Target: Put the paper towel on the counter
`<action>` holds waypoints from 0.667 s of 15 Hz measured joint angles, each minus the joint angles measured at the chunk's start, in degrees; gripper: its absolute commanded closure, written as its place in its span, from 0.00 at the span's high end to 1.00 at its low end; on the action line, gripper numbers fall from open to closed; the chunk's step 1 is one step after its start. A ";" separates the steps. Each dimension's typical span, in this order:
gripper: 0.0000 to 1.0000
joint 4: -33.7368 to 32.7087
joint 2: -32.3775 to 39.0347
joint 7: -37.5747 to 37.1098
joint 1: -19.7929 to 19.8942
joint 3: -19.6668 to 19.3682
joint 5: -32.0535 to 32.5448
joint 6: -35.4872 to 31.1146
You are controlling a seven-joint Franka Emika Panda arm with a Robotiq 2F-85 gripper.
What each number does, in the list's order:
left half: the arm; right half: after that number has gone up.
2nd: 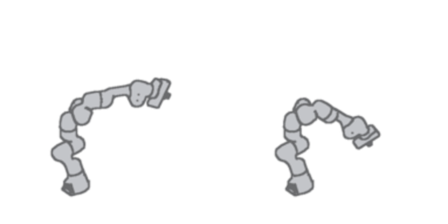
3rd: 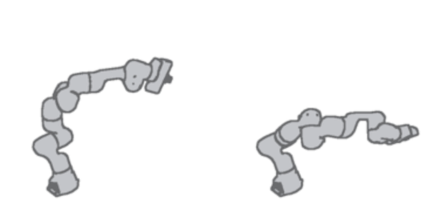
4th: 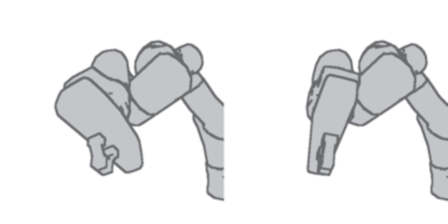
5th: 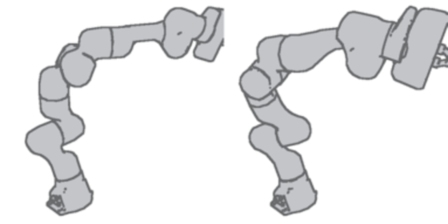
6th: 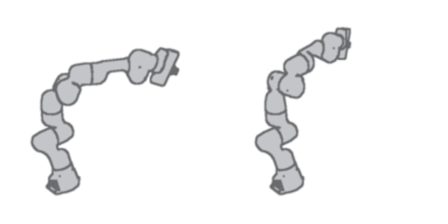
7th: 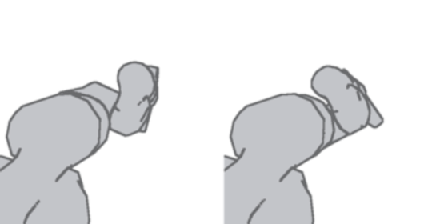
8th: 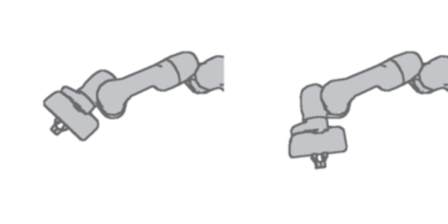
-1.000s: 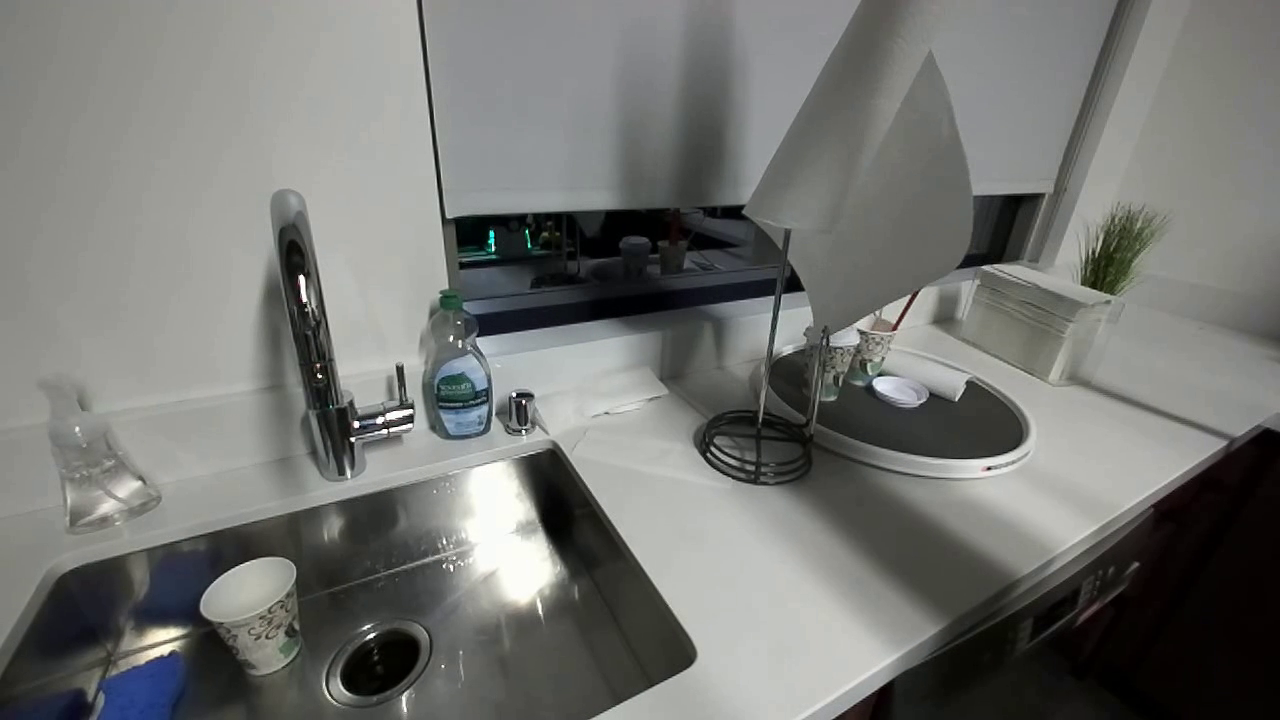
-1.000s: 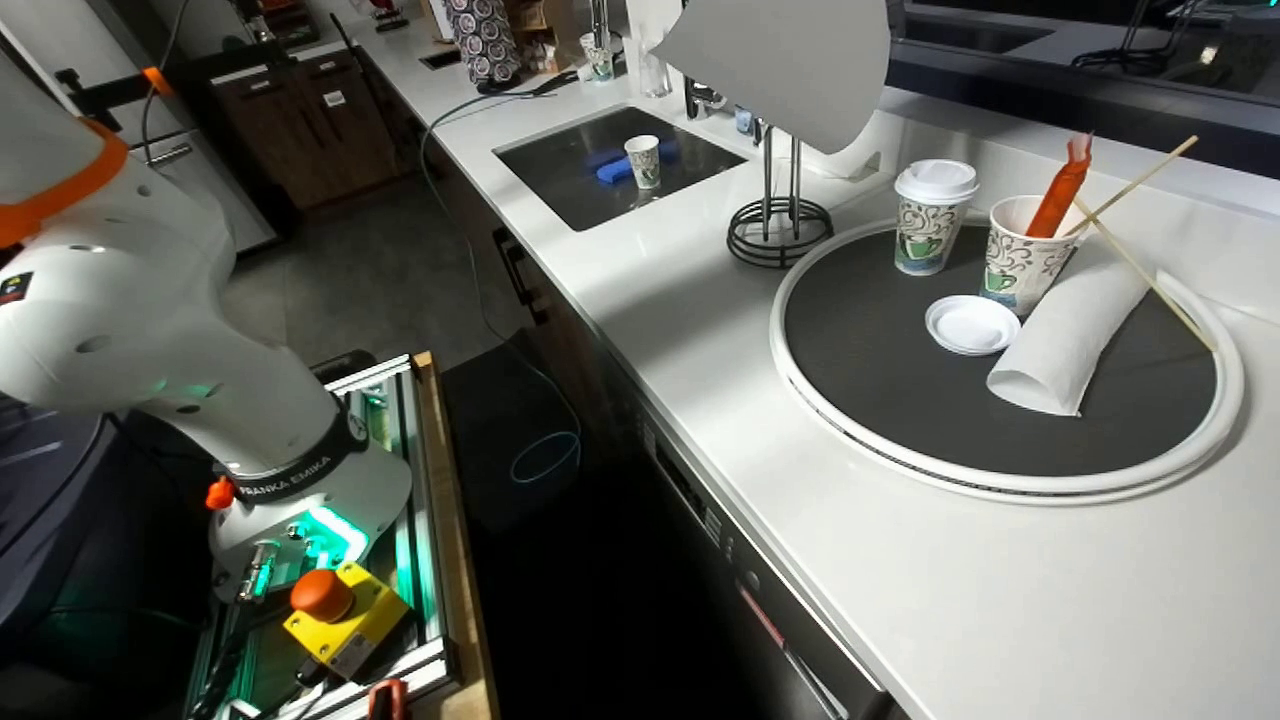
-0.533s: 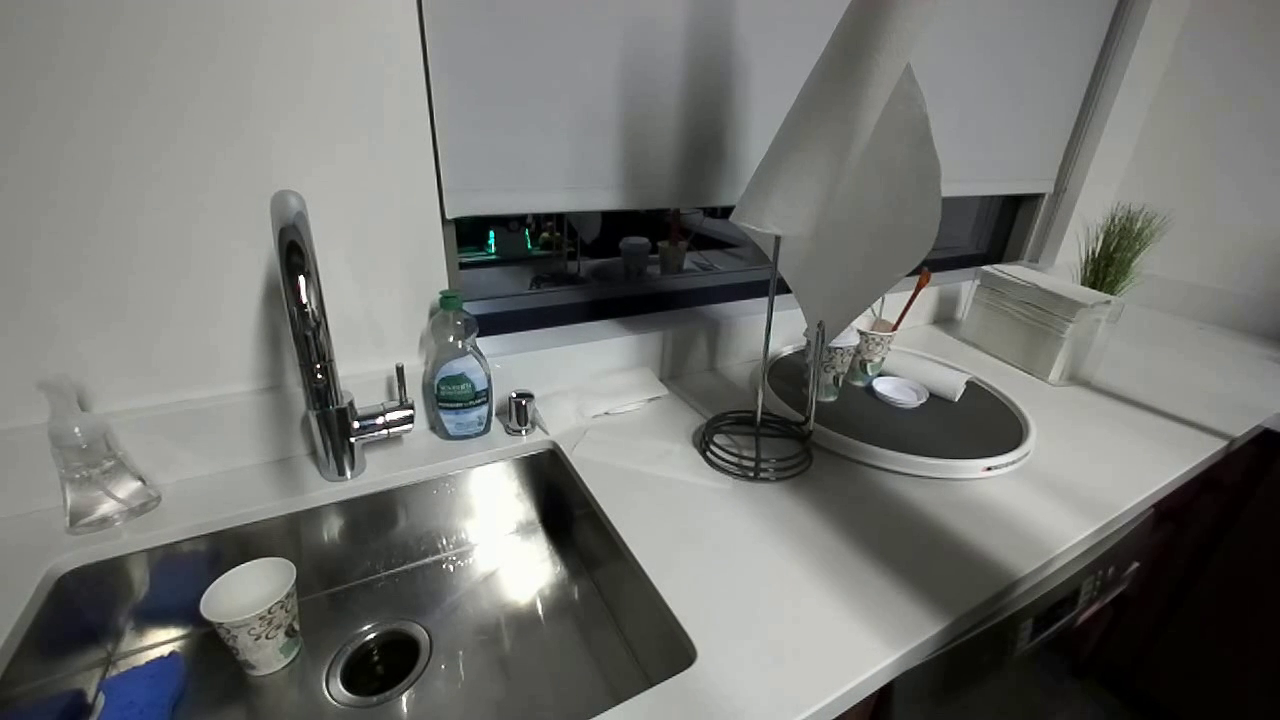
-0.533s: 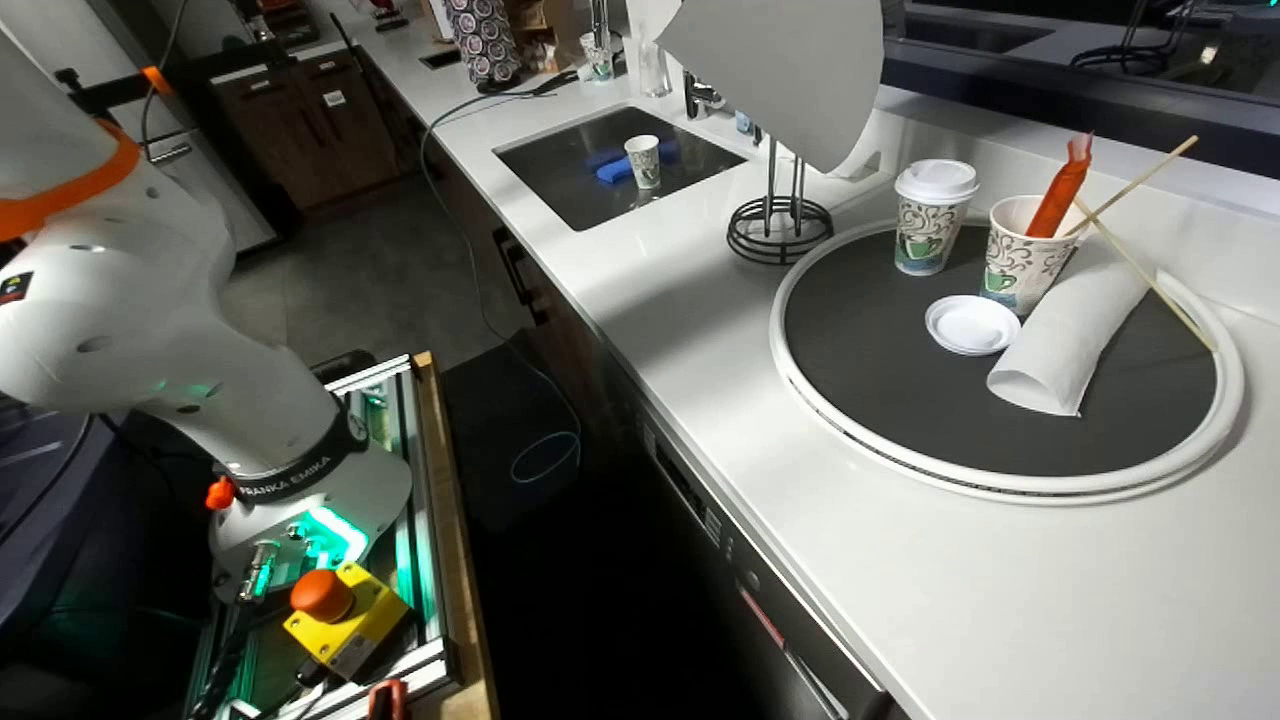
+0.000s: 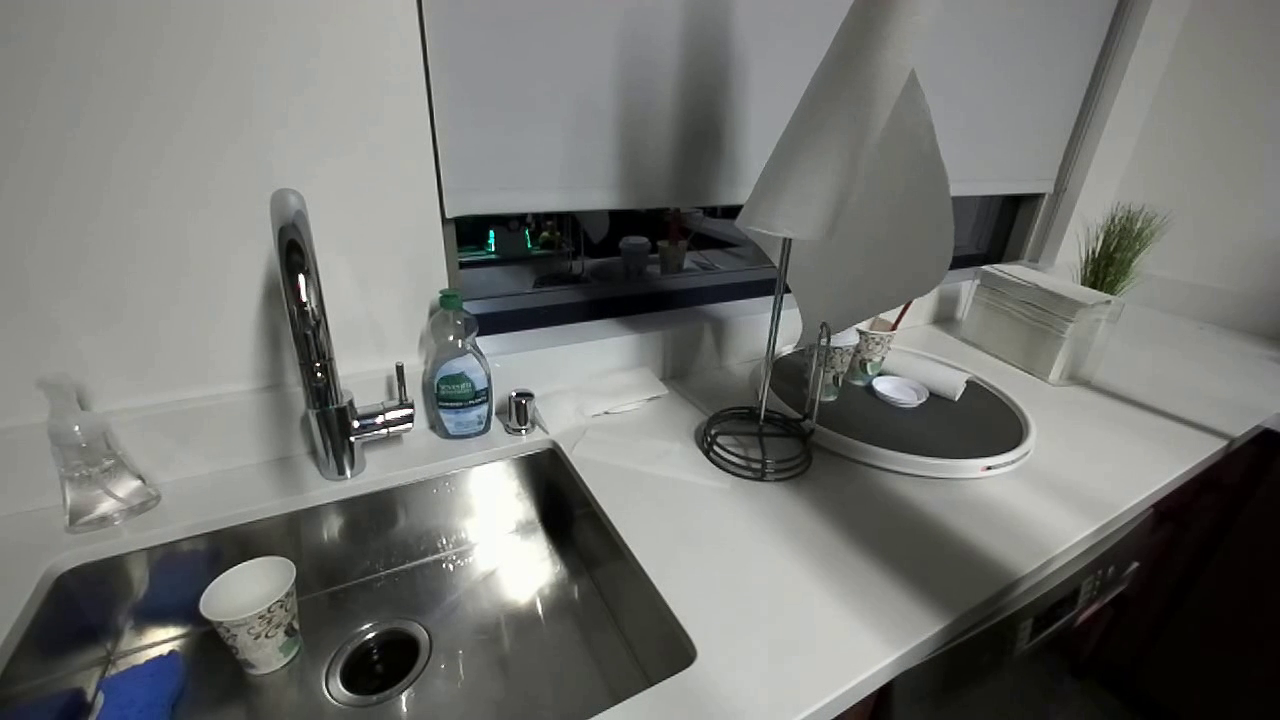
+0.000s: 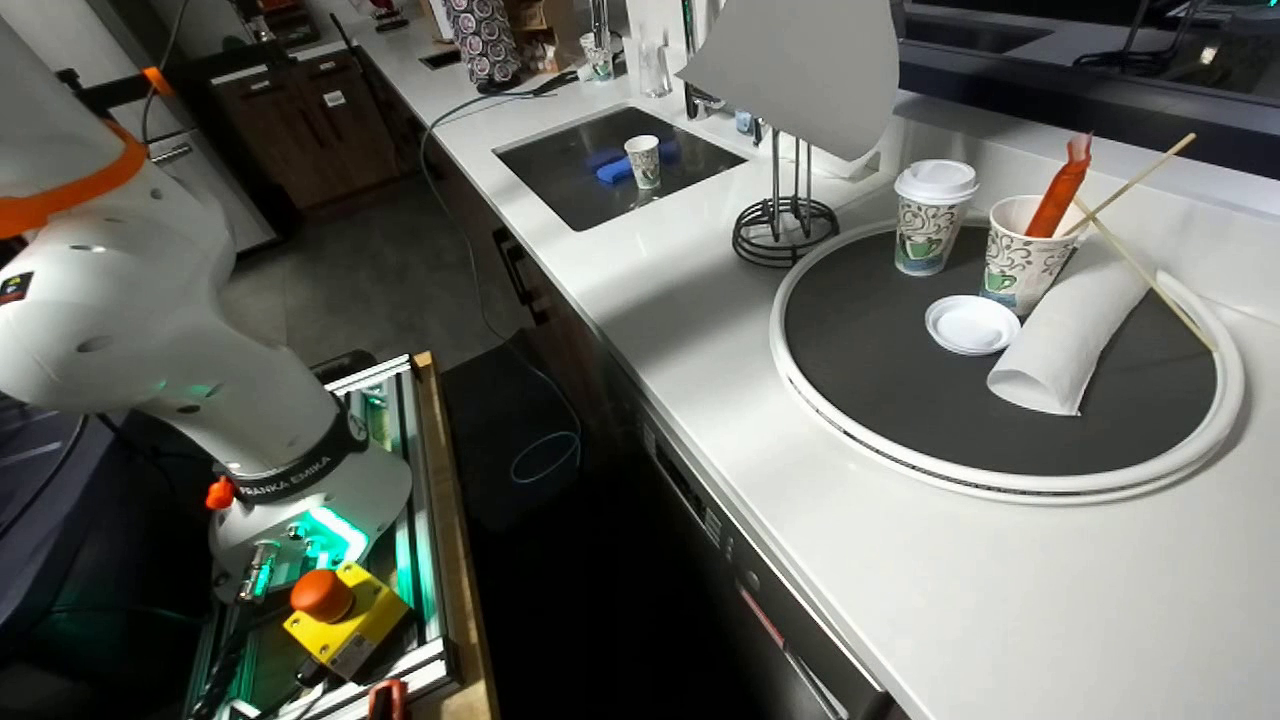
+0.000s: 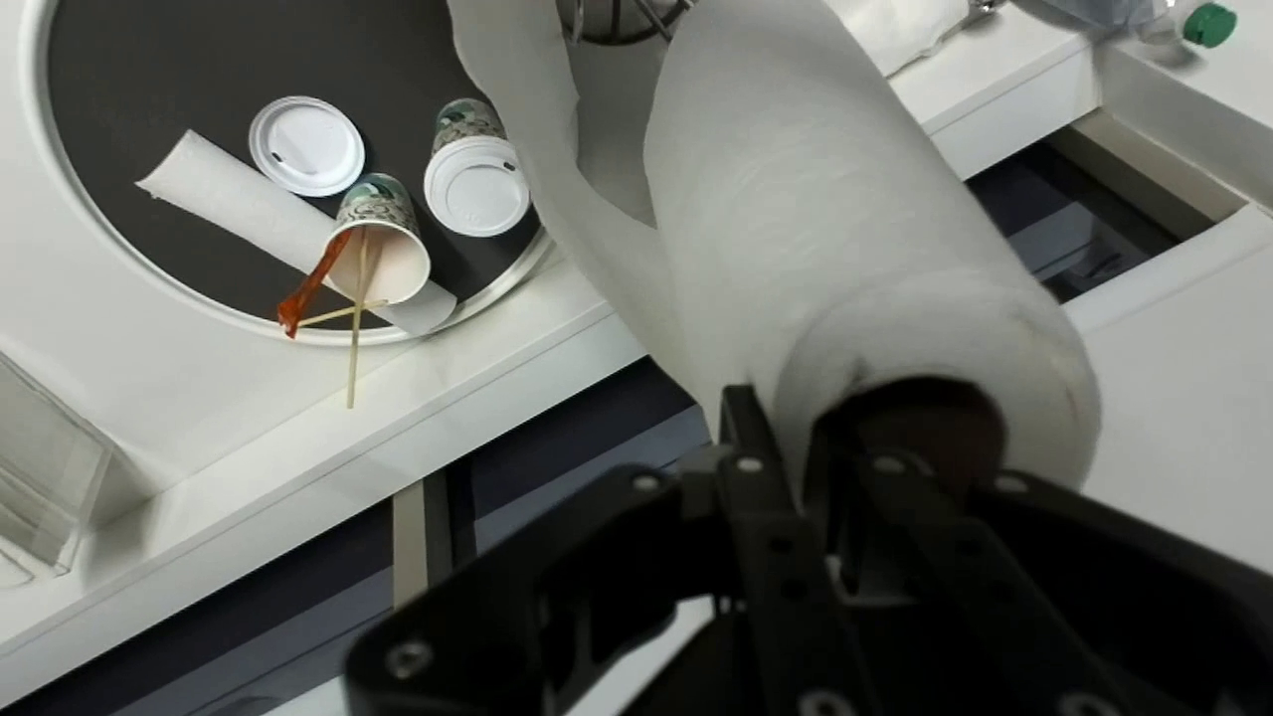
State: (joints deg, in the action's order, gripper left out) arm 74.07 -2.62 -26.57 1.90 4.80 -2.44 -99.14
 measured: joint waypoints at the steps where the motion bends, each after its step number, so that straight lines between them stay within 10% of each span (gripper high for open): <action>1: 0.03 -0.62 -0.10 0.00 -0.03 0.22 0.58 1.51; 10: 0.03 -2.21 -0.18 0.00 -0.02 0.82 3.50 3.16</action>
State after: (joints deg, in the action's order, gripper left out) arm 71.86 -2.80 -26.57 1.87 5.61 1.06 -95.99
